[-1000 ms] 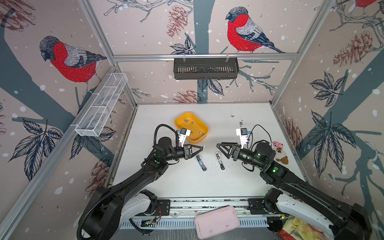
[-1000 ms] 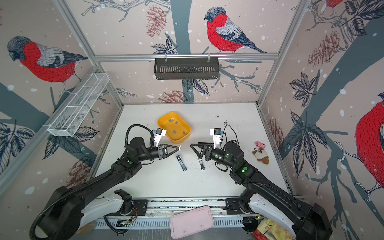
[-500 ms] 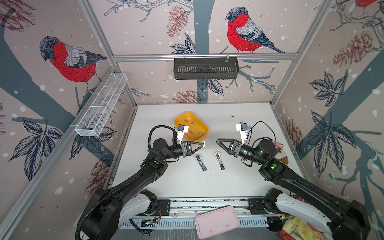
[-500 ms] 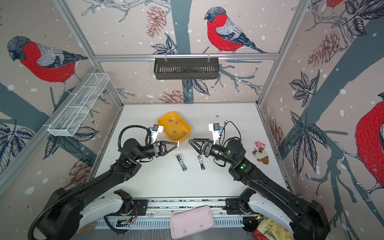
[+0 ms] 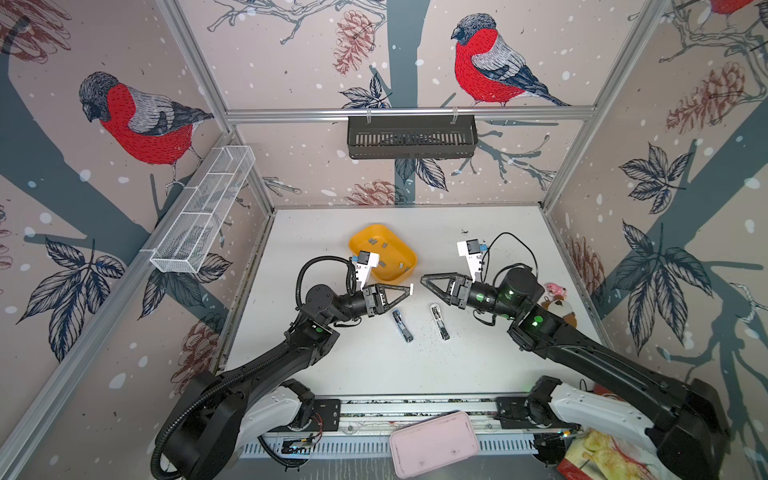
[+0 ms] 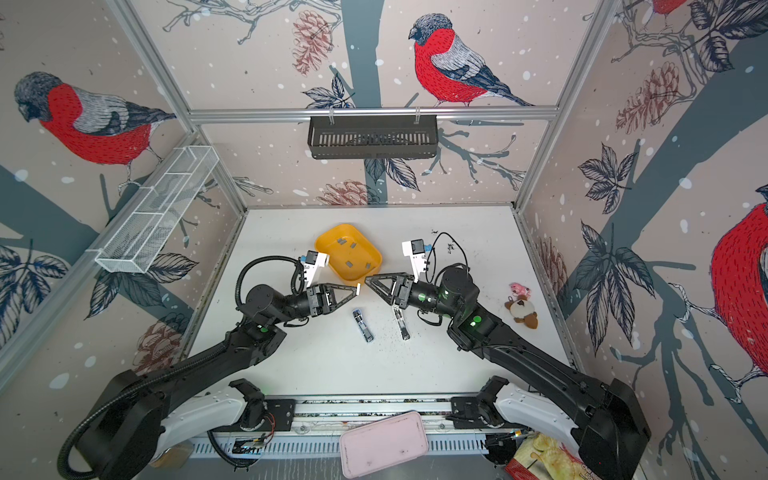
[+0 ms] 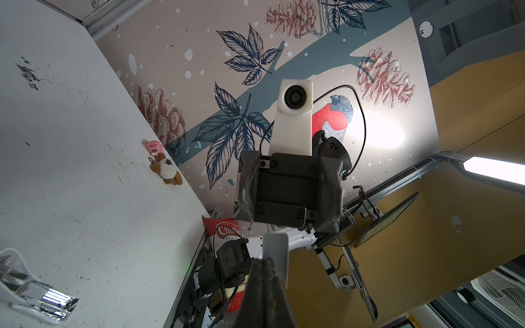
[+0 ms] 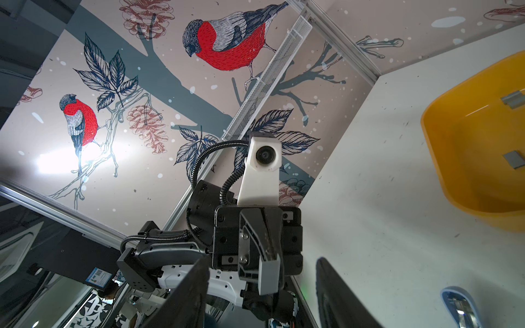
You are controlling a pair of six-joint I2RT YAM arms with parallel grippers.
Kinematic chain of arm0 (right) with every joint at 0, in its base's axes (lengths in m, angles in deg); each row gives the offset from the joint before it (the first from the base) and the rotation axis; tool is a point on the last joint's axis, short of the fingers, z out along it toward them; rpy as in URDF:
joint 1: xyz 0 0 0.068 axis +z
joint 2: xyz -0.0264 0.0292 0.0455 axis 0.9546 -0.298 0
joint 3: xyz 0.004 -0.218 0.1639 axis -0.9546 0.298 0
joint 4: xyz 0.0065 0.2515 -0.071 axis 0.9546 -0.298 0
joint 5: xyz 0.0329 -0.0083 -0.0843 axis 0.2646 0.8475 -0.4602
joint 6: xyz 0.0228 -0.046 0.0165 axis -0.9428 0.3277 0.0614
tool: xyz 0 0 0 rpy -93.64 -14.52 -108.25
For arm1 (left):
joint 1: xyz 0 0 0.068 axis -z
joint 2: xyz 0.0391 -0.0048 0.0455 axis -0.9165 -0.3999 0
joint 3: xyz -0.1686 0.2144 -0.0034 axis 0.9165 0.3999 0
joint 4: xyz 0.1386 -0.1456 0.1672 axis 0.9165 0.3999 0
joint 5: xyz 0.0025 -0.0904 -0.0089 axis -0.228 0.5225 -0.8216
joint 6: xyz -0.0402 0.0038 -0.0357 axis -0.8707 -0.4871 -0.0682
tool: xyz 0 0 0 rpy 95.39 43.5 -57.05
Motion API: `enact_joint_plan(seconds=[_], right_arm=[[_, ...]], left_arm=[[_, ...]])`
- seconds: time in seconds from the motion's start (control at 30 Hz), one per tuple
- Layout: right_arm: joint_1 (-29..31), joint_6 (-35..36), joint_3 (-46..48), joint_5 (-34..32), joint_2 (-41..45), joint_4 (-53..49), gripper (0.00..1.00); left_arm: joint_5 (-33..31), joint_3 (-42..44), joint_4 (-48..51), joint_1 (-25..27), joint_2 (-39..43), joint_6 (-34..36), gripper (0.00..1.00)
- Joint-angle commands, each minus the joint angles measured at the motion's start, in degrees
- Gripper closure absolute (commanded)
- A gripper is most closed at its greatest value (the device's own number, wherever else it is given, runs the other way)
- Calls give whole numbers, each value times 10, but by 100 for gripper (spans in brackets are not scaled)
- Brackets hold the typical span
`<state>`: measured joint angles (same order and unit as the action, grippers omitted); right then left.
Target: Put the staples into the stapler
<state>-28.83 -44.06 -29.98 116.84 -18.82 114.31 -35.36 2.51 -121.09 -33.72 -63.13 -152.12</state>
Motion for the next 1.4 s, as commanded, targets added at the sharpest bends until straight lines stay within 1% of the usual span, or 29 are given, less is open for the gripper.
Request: enact_joint_plan(seconds=[0.0,0.2,0.37,0.57,1.17,1.37], right_arm=[[7,0,-5,6,-4,20,43],[13,-2,-1,5,-6,28,48],[15,-2,-2,7,-9,32,51],[15,-2,-3,10,-13,35,54],[16,-9,2,17,-23,50,67],[16,-10,5,19,-24,53,70]], left_arm=[[0,-2,-49,4,-3,-22,100],[-3,-6,-57,9,-9,-35,100],[-7,-10,-65,16,-16,-44,100],[-8,-10,-73,23,-24,-47,100],[-7,-8,-77,25,-29,-50,100],[-7,-8,-79,25,-31,-50,100]])
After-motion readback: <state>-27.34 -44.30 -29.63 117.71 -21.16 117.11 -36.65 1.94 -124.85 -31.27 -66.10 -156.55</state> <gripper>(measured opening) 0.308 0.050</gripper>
